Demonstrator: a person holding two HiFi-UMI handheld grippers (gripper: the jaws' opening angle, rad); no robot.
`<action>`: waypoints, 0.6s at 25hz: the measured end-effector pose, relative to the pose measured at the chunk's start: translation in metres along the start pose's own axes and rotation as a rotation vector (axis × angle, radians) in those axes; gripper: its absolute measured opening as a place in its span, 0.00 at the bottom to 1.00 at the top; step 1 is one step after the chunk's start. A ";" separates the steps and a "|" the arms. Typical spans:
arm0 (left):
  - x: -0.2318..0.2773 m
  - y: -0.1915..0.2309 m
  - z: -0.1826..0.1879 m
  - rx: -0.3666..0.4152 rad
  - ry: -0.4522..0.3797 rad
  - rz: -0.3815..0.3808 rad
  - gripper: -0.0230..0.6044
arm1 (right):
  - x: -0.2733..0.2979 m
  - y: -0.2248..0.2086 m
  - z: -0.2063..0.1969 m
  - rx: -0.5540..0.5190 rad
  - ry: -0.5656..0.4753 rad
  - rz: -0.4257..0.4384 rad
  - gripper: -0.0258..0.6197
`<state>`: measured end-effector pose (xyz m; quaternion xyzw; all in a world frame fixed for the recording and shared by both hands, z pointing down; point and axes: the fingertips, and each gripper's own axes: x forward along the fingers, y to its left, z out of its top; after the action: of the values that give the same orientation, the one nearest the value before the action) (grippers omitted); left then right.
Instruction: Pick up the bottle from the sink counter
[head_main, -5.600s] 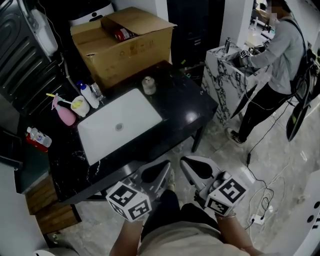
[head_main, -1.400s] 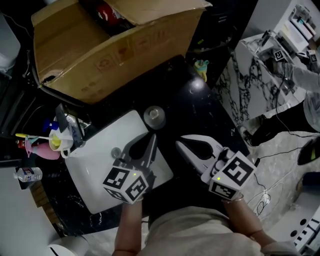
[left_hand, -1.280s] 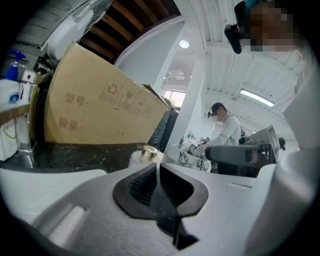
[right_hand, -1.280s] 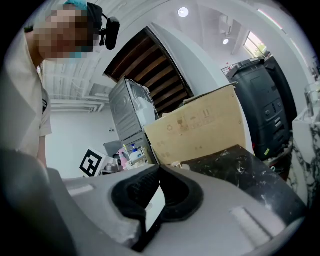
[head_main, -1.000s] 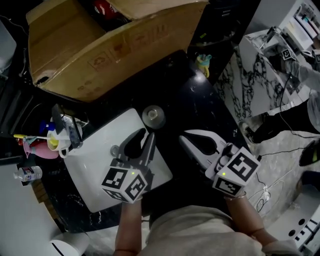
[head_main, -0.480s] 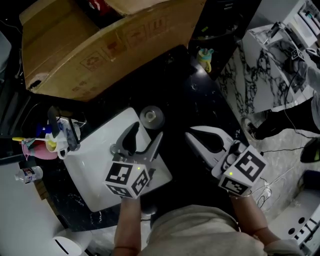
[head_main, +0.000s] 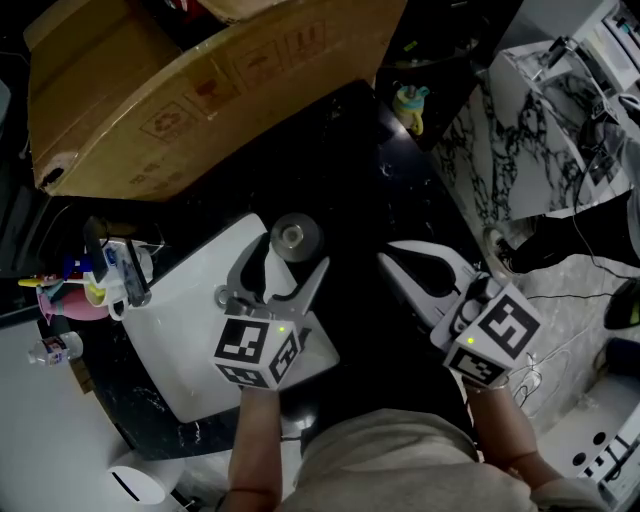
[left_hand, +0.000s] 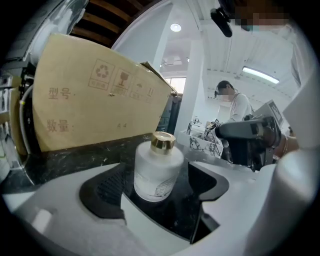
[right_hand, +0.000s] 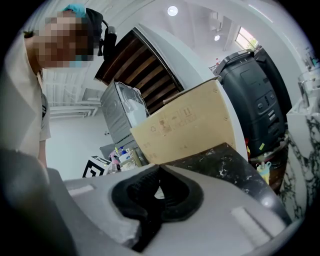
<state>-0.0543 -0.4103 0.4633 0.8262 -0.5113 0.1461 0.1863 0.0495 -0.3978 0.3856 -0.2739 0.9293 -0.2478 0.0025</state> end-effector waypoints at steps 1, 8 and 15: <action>0.003 0.000 0.001 0.021 0.005 0.000 0.64 | -0.001 -0.004 -0.003 -0.009 0.017 -0.009 0.04; 0.016 -0.001 0.007 0.068 0.001 0.017 0.64 | 0.003 -0.011 -0.002 0.001 0.012 0.005 0.04; 0.027 0.004 0.008 0.058 0.002 0.047 0.64 | 0.006 -0.013 0.001 0.017 0.003 0.025 0.04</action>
<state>-0.0454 -0.4369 0.4688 0.8189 -0.5258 0.1658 0.1593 0.0514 -0.4108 0.3915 -0.2620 0.9305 -0.2560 0.0065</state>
